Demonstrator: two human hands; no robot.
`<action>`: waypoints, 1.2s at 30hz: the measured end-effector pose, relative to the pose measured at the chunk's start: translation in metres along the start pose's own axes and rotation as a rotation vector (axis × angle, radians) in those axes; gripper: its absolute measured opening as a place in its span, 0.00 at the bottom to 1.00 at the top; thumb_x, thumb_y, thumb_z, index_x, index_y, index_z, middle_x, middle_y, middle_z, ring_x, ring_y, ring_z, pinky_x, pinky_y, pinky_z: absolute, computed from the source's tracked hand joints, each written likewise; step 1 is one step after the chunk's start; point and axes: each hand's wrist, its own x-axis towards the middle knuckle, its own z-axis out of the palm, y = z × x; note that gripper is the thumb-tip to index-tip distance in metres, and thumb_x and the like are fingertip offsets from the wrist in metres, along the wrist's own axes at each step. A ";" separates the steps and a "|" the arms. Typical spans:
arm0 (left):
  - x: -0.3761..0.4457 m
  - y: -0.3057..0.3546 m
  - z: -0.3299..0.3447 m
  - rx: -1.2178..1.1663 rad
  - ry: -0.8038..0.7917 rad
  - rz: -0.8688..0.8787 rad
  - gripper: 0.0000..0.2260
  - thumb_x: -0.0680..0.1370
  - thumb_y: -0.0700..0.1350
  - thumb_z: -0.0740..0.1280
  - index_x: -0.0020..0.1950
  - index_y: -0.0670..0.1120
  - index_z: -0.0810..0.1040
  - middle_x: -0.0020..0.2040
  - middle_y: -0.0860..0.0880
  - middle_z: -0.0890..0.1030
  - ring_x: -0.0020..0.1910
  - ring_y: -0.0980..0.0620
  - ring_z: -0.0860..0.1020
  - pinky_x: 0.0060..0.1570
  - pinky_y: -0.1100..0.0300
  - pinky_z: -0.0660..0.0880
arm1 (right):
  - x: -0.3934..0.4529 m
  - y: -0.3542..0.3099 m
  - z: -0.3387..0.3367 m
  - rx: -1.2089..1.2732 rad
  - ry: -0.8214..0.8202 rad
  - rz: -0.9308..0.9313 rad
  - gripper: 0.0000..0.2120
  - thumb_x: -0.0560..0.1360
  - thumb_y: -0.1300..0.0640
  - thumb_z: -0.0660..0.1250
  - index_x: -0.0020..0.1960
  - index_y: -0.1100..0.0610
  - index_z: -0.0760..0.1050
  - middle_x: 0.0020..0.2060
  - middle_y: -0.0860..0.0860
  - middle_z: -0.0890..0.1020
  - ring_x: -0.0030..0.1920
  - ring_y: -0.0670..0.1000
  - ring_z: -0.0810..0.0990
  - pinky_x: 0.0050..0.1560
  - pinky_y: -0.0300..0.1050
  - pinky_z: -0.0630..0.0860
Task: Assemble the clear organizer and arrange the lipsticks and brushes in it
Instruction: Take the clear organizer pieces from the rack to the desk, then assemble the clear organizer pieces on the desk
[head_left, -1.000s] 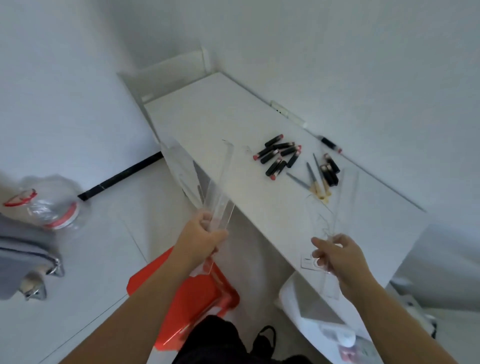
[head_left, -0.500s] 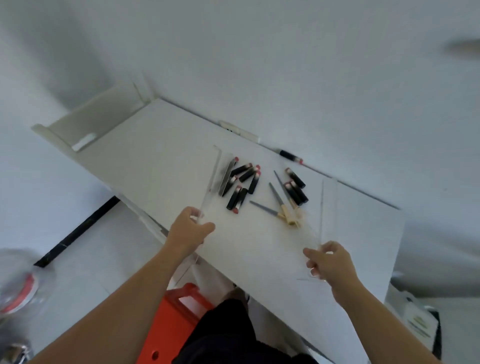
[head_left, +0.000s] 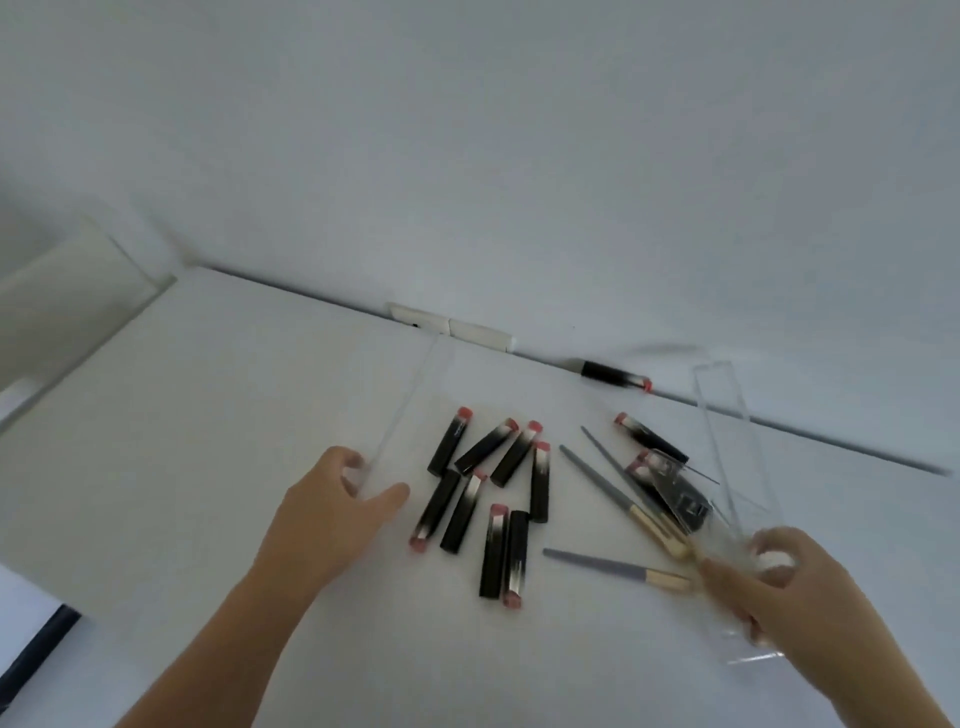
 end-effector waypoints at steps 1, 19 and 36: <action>0.002 0.000 0.001 0.028 0.007 0.038 0.31 0.66 0.68 0.71 0.65 0.57 0.70 0.47 0.55 0.76 0.42 0.57 0.78 0.39 0.59 0.72 | 0.001 0.000 0.002 -0.045 0.040 -0.017 0.25 0.63 0.34 0.76 0.49 0.47 0.70 0.28 0.50 0.84 0.28 0.50 0.82 0.37 0.49 0.75; 0.013 -0.038 -0.002 0.312 0.010 0.651 0.29 0.78 0.66 0.58 0.76 0.55 0.65 0.74 0.50 0.70 0.71 0.43 0.64 0.61 0.49 0.67 | -0.018 0.001 0.080 -0.554 0.596 -0.049 0.42 0.68 0.21 0.50 0.72 0.47 0.68 0.67 0.53 0.75 0.68 0.59 0.68 0.60 0.56 0.70; -0.026 -0.065 0.007 -0.110 0.200 0.958 0.18 0.77 0.52 0.70 0.66 0.50 0.79 0.67 0.51 0.77 0.67 0.46 0.69 0.67 0.51 0.65 | -0.037 0.020 0.076 -0.272 0.832 -0.273 0.26 0.72 0.28 0.60 0.58 0.46 0.76 0.41 0.41 0.78 0.46 0.49 0.77 0.43 0.47 0.70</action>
